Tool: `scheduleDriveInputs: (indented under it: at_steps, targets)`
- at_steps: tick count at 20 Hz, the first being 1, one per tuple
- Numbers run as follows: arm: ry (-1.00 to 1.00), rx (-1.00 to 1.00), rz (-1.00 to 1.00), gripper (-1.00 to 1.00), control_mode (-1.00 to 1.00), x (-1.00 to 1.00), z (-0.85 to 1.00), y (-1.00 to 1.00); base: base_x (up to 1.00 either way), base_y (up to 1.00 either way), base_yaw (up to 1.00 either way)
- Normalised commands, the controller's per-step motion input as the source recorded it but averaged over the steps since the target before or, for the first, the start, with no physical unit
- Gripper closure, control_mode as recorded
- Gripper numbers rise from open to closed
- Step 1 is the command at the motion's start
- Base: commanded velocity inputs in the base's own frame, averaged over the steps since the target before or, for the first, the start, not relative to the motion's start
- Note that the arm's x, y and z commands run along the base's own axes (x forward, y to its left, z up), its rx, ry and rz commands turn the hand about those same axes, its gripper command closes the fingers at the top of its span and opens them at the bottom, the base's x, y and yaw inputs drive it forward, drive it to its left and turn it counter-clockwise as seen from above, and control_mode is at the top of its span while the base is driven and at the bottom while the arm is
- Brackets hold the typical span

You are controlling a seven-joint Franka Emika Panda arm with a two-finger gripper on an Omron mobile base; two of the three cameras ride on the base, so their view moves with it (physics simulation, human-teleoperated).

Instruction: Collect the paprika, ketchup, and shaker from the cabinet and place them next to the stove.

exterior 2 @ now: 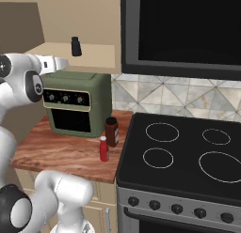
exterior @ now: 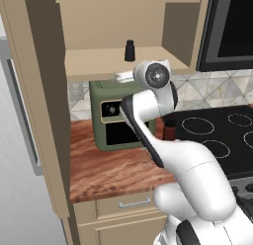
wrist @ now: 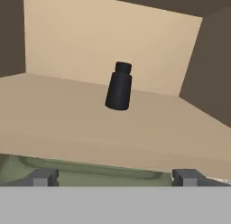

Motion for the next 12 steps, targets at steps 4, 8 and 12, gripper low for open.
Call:
scheduleDriveInputs:
  at_steps: [4,8,12]
  targets:
    - [0.0,0.0,-0.05,-1.0,-1.0,0.09,0.28,-0.06,0.0,0.0,0.0]
    - [-0.04,0.0,0.0,-1.0,-1.0,0.11,0.03,0.0,0.0,0.0,0.0]
    - [-0.1,0.0,0.0,-1.0,-1.0,0.13,0.0,-0.06,0.0,0.0,0.0]
